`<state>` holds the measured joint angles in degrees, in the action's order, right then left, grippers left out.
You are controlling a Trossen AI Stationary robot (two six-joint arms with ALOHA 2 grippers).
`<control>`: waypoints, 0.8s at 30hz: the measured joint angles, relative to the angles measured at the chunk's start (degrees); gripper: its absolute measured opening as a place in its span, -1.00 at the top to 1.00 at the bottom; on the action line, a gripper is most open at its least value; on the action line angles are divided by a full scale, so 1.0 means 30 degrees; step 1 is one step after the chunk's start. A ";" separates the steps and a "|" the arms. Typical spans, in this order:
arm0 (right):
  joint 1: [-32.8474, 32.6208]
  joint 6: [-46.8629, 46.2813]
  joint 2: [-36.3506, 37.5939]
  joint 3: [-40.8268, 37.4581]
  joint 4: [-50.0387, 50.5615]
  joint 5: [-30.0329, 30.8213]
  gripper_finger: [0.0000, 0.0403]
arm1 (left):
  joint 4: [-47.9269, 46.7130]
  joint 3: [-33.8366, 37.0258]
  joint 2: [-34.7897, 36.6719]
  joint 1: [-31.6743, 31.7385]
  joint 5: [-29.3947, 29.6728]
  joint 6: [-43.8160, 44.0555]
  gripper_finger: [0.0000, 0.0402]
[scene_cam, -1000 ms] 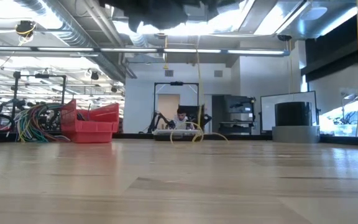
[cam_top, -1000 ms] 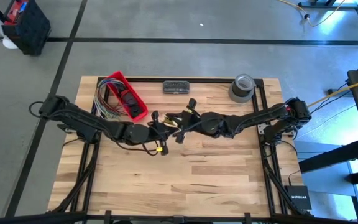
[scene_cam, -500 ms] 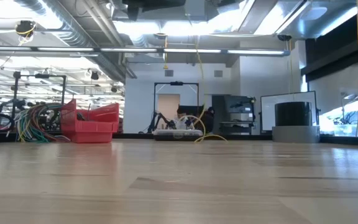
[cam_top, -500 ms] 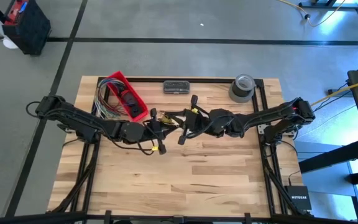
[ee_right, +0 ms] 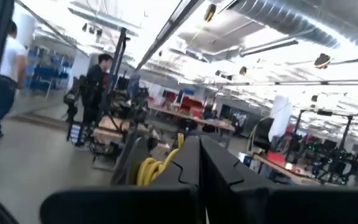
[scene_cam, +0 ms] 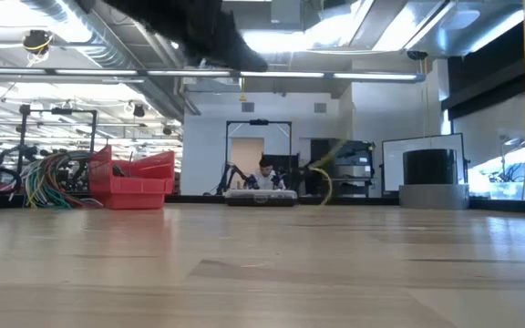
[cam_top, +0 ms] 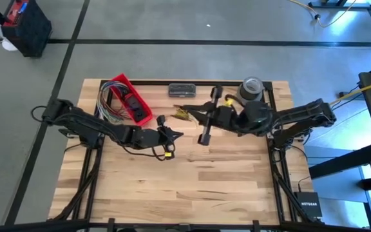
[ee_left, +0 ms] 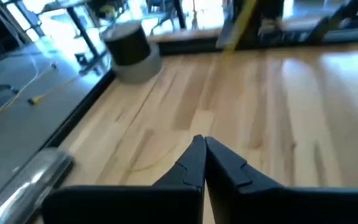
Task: Coil cords
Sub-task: Coil the yellow wire on the spool
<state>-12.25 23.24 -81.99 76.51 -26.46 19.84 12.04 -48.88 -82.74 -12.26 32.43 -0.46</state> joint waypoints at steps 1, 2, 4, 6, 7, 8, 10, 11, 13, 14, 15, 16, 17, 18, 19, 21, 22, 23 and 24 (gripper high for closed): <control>-0.0058 0.0000 0.0062 0.0007 0.0154 0.0050 0.99 | -0.0030 0.0006 0.0015 -0.0027 0.0028 -0.0070 1.00; -0.0058 0.0031 0.0146 0.0039 0.0580 0.0187 0.99 | 0.0125 -0.0044 0.0095 -0.0079 0.0034 -0.0060 1.00; -0.0061 0.0134 0.0136 -0.0065 0.1818 0.0184 0.99 | 0.0192 -0.0088 0.0131 -0.0149 0.0041 0.0196 1.00; -0.0058 -0.0039 0.0099 -0.0081 0.2968 0.0187 0.99 | 0.0131 -0.0074 0.0092 -0.0173 -0.0090 0.0577 1.00; -0.0058 -0.0179 0.0114 -0.0073 0.3493 0.0210 0.99 | -0.0003 -0.0056 0.0080 -0.0168 -0.0242 0.0619 0.98; -0.0056 -0.0327 0.0146 -0.0066 0.4183 0.0199 0.99 | -0.0008 -0.0055 0.0096 -0.0157 -0.0408 0.0615 0.96; -0.0036 -0.0916 0.0202 -0.0079 0.5748 -0.0037 0.99 | -0.0067 -0.0081 0.0109 -0.0136 -0.0533 0.0622 0.90; -0.0036 -0.1136 0.0302 -0.0298 0.6041 -0.0139 0.99 | -0.0255 -0.0081 0.0117 -0.0140 -0.0543 0.0646 0.86; 0.0071 -0.1148 0.0392 -0.0994 0.5475 0.0192 0.99 | -0.0787 -0.0081 0.0114 -0.0151 -0.0612 0.0920 0.76; 0.0186 -0.1151 0.0597 -0.1342 0.4931 0.0193 0.99 | -0.0999 -0.0074 0.0111 -0.0164 -0.0619 0.1004 0.71; 0.0246 -0.1157 0.0919 -0.1855 0.4634 0.0143 0.99 | -0.1058 -0.0066 0.0112 -0.0166 -0.0620 0.1034 0.66; 0.0388 -0.1158 0.1133 -0.2395 0.3980 -0.0025 0.99 | -0.1026 -0.0070 0.0113 -0.0158 -0.0620 0.1017 0.61; 0.0662 -0.1158 0.1314 -0.2953 0.2937 -0.0321 0.99 | -0.1001 -0.0074 0.0117 -0.0156 -0.0613 0.0952 0.56; 0.0867 -0.1183 0.1487 -0.3661 0.2016 -0.0746 0.99 | -0.0986 -0.0074 0.0117 -0.0144 -0.0613 0.0846 0.52; 0.1081 -0.1289 0.1674 -0.4495 0.1200 -0.1210 0.99 | -0.0907 -0.0074 0.0118 -0.0143 -0.0606 0.0684 0.48; 0.1639 -0.1464 0.1789 -0.6313 -0.1212 -0.2507 0.99 | -0.0810 -0.0074 0.0256 -0.0144 -0.0614 0.0467 0.43; 0.1910 -0.1557 0.1789 -0.7295 -0.2794 -0.3259 0.99 | -0.0711 -0.0074 0.0292 -0.0144 -0.0608 0.0425 0.41; 0.2163 -0.1796 0.1789 -0.8258 -0.4613 -0.3914 0.99 | -0.0602 -0.0074 0.0335 -0.0144 -0.0606 0.0411 0.40; 0.2413 -0.2154 0.1767 -0.9128 -0.6252 -0.4407 0.99 | -0.0489 -0.0074 0.0342 -0.0158 -0.0606 0.0290 0.39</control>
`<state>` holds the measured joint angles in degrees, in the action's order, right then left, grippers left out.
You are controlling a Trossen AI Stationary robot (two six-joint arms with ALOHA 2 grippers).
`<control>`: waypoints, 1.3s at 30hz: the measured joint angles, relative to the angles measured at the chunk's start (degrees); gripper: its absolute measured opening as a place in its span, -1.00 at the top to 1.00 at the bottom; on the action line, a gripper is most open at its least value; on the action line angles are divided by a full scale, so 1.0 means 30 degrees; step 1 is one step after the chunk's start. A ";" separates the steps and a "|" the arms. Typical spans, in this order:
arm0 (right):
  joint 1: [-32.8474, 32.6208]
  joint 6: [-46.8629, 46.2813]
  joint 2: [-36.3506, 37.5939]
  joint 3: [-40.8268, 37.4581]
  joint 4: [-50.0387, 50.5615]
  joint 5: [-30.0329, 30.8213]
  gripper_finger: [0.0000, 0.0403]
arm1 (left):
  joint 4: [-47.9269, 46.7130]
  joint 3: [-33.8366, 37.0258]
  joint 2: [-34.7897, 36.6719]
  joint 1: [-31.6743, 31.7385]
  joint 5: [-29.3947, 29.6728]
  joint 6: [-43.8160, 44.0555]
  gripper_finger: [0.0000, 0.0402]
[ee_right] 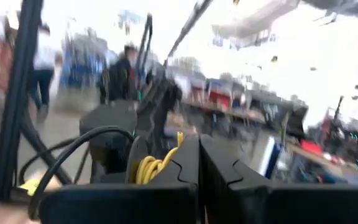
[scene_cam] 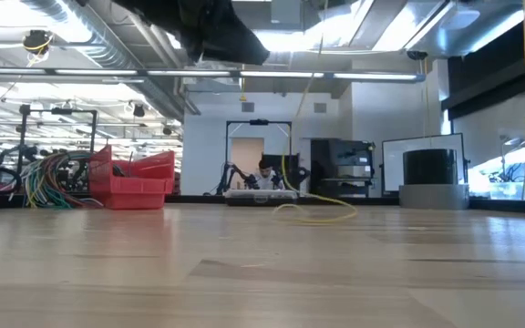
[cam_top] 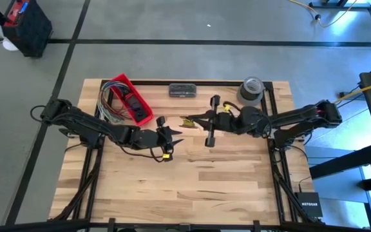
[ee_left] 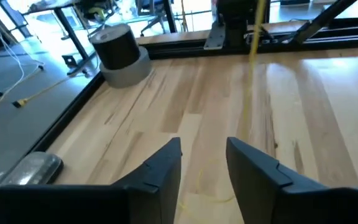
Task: Coil cords
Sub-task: Coil the yellow wire on the spool
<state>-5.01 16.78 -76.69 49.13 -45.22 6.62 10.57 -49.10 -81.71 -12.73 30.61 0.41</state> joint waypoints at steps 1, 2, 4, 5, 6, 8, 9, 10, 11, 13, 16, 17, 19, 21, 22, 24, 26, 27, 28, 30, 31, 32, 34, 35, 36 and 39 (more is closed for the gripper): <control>0.0200 -0.0202 -0.0119 -0.0812 -0.1594 -0.0376 0.99 | 0.0261 0.0000 -0.0003 -0.0008 -0.0048 -0.0233 0.38; 0.0350 -0.0347 -0.0249 -0.1463 -0.2964 -0.0626 0.99 | 0.0613 0.0000 -0.0012 -0.0008 -0.0309 -0.0336 0.38; 0.0465 -0.0371 -0.0490 -0.2701 -0.4514 -0.0775 0.99 | 0.2169 -0.0008 -0.0259 0.0077 -0.1318 -0.0451 0.38; 0.0471 -0.0314 -0.0708 -0.3034 -0.5248 -0.0862 0.99 | 0.3189 -0.0029 -0.0502 0.0152 -0.1864 -0.0447 0.38; 0.0465 -0.0229 -0.0851 -0.3192 -0.5931 -0.1071 0.99 | 0.4249 -0.0036 -0.0901 0.0189 -0.2351 -0.0411 0.38; 0.0436 -0.0214 -0.0788 -0.3267 -0.6609 -0.1556 0.99 | 0.6519 -0.0030 -0.1973 0.0334 -0.2906 -0.0380 0.38; 0.0424 -0.0207 -0.0760 -0.3246 -0.6936 -0.1947 0.99 | 0.7380 -0.0029 -0.2583 0.0377 -0.2952 -0.0463 0.38; 0.0401 -0.0219 -0.0754 -0.3236 -0.7057 -0.2442 0.99 | 0.8142 -0.0022 -0.3146 0.0437 -0.2949 -0.0656 0.38; 0.0288 -0.0299 -0.0762 -0.3236 -0.6995 -0.2868 0.99 | 0.8843 -0.0022 -0.3693 0.0499 -0.2946 -0.0793 0.38; 0.0122 -0.0457 -0.0808 -0.3251 -0.6804 -0.3091 0.99 | 0.9569 -0.0022 -0.4489 0.0610 -0.2936 -0.0729 0.38; -0.0014 -0.0447 -0.0781 -0.3251 -0.6992 -0.3091 0.99 | 0.9645 -0.0051 -0.4970 0.0692 -0.2919 -0.0267 0.38; -0.0011 -0.0447 -0.0779 -0.3251 -0.6983 -0.3123 0.99 | 0.9668 -0.0067 -0.5035 0.0690 -0.2925 -0.0187 0.38; 0.0057 -0.0445 -0.0787 -0.3251 -0.6911 -0.3084 0.99 | 0.9671 -0.0080 -0.5100 0.0684 -0.3063 0.0047 0.38; 0.0057 -0.0443 -0.0787 -0.3251 -0.6920 -0.3077 0.99 | 0.9609 -0.0080 -0.5100 0.0684 -0.3843 0.0223 0.38; 0.0057 -0.0440 -0.0787 -0.3251 -0.6926 -0.3077 0.99 | 0.9544 -0.0080 -0.5100 0.0684 -0.4475 0.0223 0.38; 0.0057 -0.0440 -0.0787 -0.3251 -0.6904 -0.3077 0.99 | 0.9546 -0.0080 -0.5100 0.0684 -0.5217 0.0223 0.38; 0.0057 -0.0440 -0.0787 -0.3251 -0.6917 -0.3077 0.99 | 0.9738 -0.0080 -0.5100 0.0718 -0.5319 0.0233 0.38; 0.0057 -0.0440 -0.0787 -0.3251 -0.6919 -0.3077 0.99 | 0.9774 -0.0087 -0.5118 0.0776 -0.5336 0.0337 0.38; 0.0057 -0.0440 -0.0788 -0.3251 -0.6903 -0.3077 0.99 | 0.9926 -0.0102 -0.5255 0.0865 -0.5333 0.0507 0.38; 0.0057 -0.0440 -0.0794 -0.3251 -0.6843 -0.3069 0.99 | 1.0289 -0.0124 -0.5608 0.1022 -0.5347 0.0893 0.38; 0.0057 -0.0440 -0.0794 -0.3251 -0.6807 -0.3069 0.99 | 1.0742 -0.0128 -0.5927 0.1077 -0.5507 0.1177 0.38; 0.0057 -0.0448 -0.0794 -0.3251 -0.6748 -0.3069 0.99 | 1.1109 -0.0232 -0.6242 0.1143 -0.5826 0.1264 0.38; 0.0057 -0.0454 -0.0801 -0.3251 -0.6658 -0.3069 0.99 | 1.1227 -0.0654 -0.6821 0.1158 -0.6351 0.1323 0.38; 0.0057 -0.0454 -0.0801 -0.3251 -0.6614 -0.3069 0.99 | 1.1244 -0.0901 -0.7094 0.1142 -0.6428 0.1293 0.38; 0.0057 -0.0454 -0.0801 -0.3251 -0.6609 -0.3069 0.99 | 1.1203 -0.1057 -0.7295 0.1126 -0.6469 0.1221 0.38; 0.0057 -0.0462 -0.0801 -0.3251 -0.6563 -0.3069 0.99 | 1.1174 -0.1407 -0.7723 0.1115 -0.6513 0.1228 0.38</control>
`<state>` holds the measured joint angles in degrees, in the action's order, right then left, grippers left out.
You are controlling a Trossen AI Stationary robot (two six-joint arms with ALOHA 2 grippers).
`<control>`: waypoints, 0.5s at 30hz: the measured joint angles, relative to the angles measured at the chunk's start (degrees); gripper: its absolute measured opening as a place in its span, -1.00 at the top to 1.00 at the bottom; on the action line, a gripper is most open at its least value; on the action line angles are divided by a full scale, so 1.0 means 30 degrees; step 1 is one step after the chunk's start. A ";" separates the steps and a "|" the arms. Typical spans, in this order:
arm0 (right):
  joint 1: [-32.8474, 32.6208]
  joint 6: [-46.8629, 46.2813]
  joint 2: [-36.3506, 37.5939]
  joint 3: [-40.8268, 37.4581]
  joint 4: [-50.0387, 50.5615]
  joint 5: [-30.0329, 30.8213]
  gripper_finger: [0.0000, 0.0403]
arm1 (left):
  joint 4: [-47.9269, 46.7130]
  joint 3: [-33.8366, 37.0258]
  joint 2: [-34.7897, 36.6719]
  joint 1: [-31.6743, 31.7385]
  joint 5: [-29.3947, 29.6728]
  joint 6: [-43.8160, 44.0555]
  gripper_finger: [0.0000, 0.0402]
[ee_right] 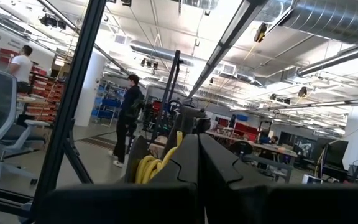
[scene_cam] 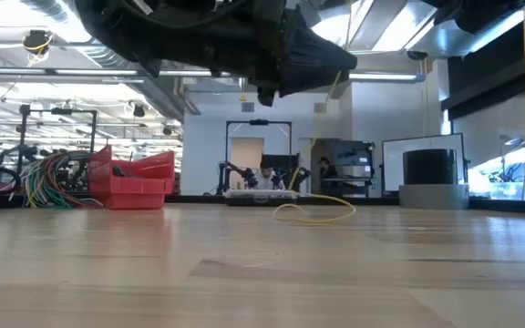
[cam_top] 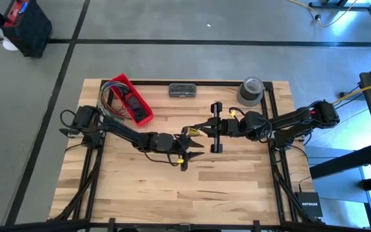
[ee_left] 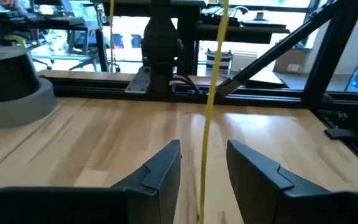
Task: Coil cords
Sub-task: Coil the yellow wire on the spool
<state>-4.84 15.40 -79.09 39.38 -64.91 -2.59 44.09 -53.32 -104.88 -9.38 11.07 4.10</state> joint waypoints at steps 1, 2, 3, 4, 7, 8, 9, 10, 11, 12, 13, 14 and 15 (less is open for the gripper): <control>0.0000 -0.0003 0.0000 0.0000 -0.0006 0.0000 0.99 | -0.0121 -0.0003 0.0000 0.0011 0.0008 0.0000 0.38; 0.0000 -0.0007 0.0000 0.0000 0.0016 0.0006 0.99 | -0.0114 -0.0007 0.0000 0.0021 0.0022 0.0000 0.38; 0.0000 -0.0007 0.0000 0.0000 0.0049 0.0000 0.99 | -0.0186 -0.0007 0.0007 0.0028 0.0022 0.0000 0.38; 0.0000 -0.0008 0.0000 0.0000 0.0082 0.0001 0.99 | -0.0280 -0.0007 0.0020 0.0028 0.0028 0.0000 0.38; 0.0000 -0.0020 0.0000 0.0000 0.0098 0.0007 0.99 | -0.0393 -0.0007 0.0049 0.0021 0.0029 -0.0102 0.43; 0.0000 -0.0022 0.0000 0.0000 0.0101 0.0006 0.99 | -0.0409 -0.0007 0.0063 0.0021 0.0029 -0.0206 0.48; 0.0000 -0.0022 0.0000 0.0000 0.0101 0.0007 0.99 | -0.0448 -0.0007 0.0073 0.0017 0.0025 -0.0389 0.54; 0.0000 -0.0024 0.0000 0.0000 0.0090 0.0007 0.99 | -0.0562 -0.0007 0.0080 0.0009 0.0026 -0.0458 0.62; 0.0000 -0.0029 0.0000 0.0000 0.0082 0.0007 0.99 | -0.0650 -0.0007 0.0080 0.0006 0.0029 -0.0524 0.70; 0.0000 -0.0029 0.0000 0.0000 0.0082 0.0007 0.99 | -0.0705 -0.0007 0.0080 0.0014 0.0029 -0.0647 0.80; 0.0000 -0.0036 0.0000 0.0000 0.0082 0.0007 0.99 | -0.0801 -0.0007 0.0080 0.0018 0.0033 -0.0885 0.89; 0.0000 -0.0036 0.0000 0.0000 0.0088 0.0007 0.99 | -0.0936 -0.0007 0.0081 0.0021 0.0056 -0.1049 0.94; 0.0000 -0.0036 0.0000 0.0000 0.0089 0.0007 0.99 | -0.1139 -0.0014 0.0102 0.0021 0.0116 -0.1194 0.96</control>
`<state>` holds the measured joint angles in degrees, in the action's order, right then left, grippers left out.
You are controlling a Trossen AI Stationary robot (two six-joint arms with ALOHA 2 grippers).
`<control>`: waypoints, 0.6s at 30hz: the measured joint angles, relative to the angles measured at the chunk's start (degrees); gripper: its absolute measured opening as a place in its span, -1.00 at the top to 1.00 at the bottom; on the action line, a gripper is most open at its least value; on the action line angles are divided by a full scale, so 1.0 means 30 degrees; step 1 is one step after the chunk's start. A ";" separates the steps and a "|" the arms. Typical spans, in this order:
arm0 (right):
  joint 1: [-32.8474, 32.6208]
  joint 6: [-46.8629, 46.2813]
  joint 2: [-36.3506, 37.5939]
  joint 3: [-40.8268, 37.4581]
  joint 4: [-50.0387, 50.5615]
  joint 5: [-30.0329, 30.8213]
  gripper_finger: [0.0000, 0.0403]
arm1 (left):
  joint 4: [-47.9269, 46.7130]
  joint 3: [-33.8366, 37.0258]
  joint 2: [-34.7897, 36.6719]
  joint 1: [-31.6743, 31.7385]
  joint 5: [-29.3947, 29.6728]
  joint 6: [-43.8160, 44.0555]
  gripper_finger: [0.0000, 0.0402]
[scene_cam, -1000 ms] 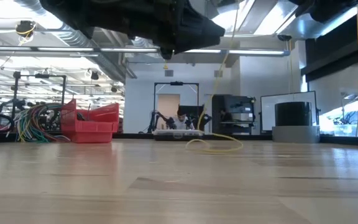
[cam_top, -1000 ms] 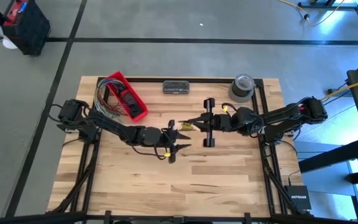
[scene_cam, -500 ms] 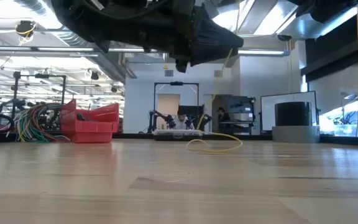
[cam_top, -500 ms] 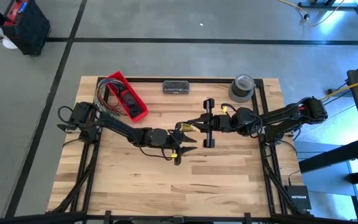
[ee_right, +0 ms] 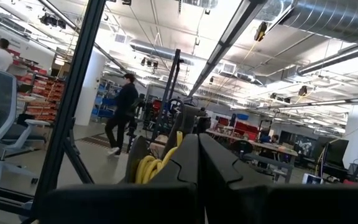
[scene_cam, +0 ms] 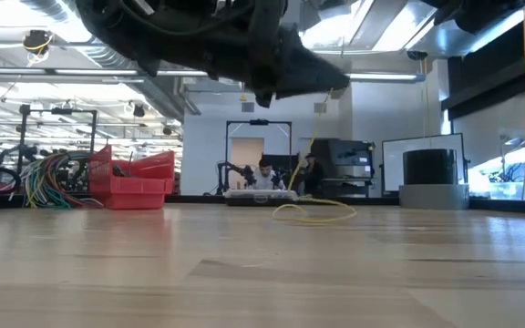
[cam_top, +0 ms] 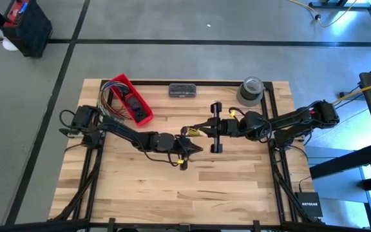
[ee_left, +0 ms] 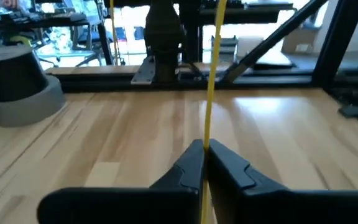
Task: Coil cords
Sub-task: Coil the yellow wire on the spool
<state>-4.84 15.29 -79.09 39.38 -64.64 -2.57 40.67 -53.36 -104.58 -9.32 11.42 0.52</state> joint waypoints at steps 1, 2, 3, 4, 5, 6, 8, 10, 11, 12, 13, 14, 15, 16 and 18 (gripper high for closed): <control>-0.0007 0.0000 0.0000 0.0000 0.0000 0.0000 0.99 | -0.0610 0.0004 0.0185 0.0000 0.0168 -0.0235 0.95; -0.0007 0.0000 0.0004 0.0000 0.0034 0.0000 0.99 | -0.1398 0.0007 0.0436 0.0000 0.0532 -0.0398 0.95; -0.0010 -0.0003 0.0007 0.0000 0.0082 0.0000 0.99 | -0.2273 0.0007 0.0852 0.0000 0.0989 -0.0706 0.95; -0.0022 -0.0007 0.0010 0.0000 0.0114 0.0000 0.99 | -0.3386 0.0007 0.1375 -0.0011 0.1522 -0.1018 0.97; -0.0022 -0.0007 0.0022 0.0000 0.0174 0.0000 0.99 | -0.4586 0.0007 0.2047 -0.0015 0.2007 -0.1381 0.98; -0.0022 -0.0007 0.0022 0.0000 0.0205 0.0000 0.99 | -0.5816 0.0005 0.2709 -0.0016 0.2417 -0.1533 0.98; -0.0022 -0.0007 0.0029 0.0000 0.0403 0.0000 0.99 | -0.8716 0.0001 0.4208 -0.0028 0.2910 -0.1568 0.97; -0.0022 -0.0007 0.0029 0.0000 0.0650 0.0007 0.99 | -1.1801 0.0003 0.5794 -0.0029 0.3233 -0.1020 0.98; -0.0022 -0.0007 0.0029 -0.0007 0.0682 0.0002 0.99 | -1.3303 0.0007 0.6573 -0.0036 0.3351 -0.0640 0.98; -0.0022 -0.0007 0.0029 0.0000 0.0674 0.0006 0.99 | -1.4635 0.0000 0.7337 -0.0036 0.3467 -0.0175 0.99; -0.0022 -0.0007 0.0029 0.0000 0.0727 0.0001 0.99 | -1.5966 0.0000 0.8006 -0.0068 0.3515 0.0323 0.99; -0.0022 -0.0007 0.0029 0.0000 0.0814 0.0007 0.99 | -1.6910 0.0059 0.8588 -0.0149 0.3595 0.0791 0.98; -0.0022 -0.0007 0.0029 0.0006 0.0948 0.0000 0.99 | -1.7548 0.0231 0.9137 -0.0259 0.3759 0.1176 0.98; -0.0015 -0.0007 0.0029 0.0007 0.1126 0.0007 0.99 | -1.7931 0.0470 0.9589 -0.0407 0.4084 0.1318 0.98; 0.0000 0.0012 0.0029 0.0014 0.1493 0.0011 0.99 | -1.8058 0.0943 1.0489 -0.0788 0.4773 0.1486 0.99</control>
<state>-4.84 15.33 -79.00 39.42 -60.16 -2.53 -13.50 -50.53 -73.11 -11.69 25.74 4.98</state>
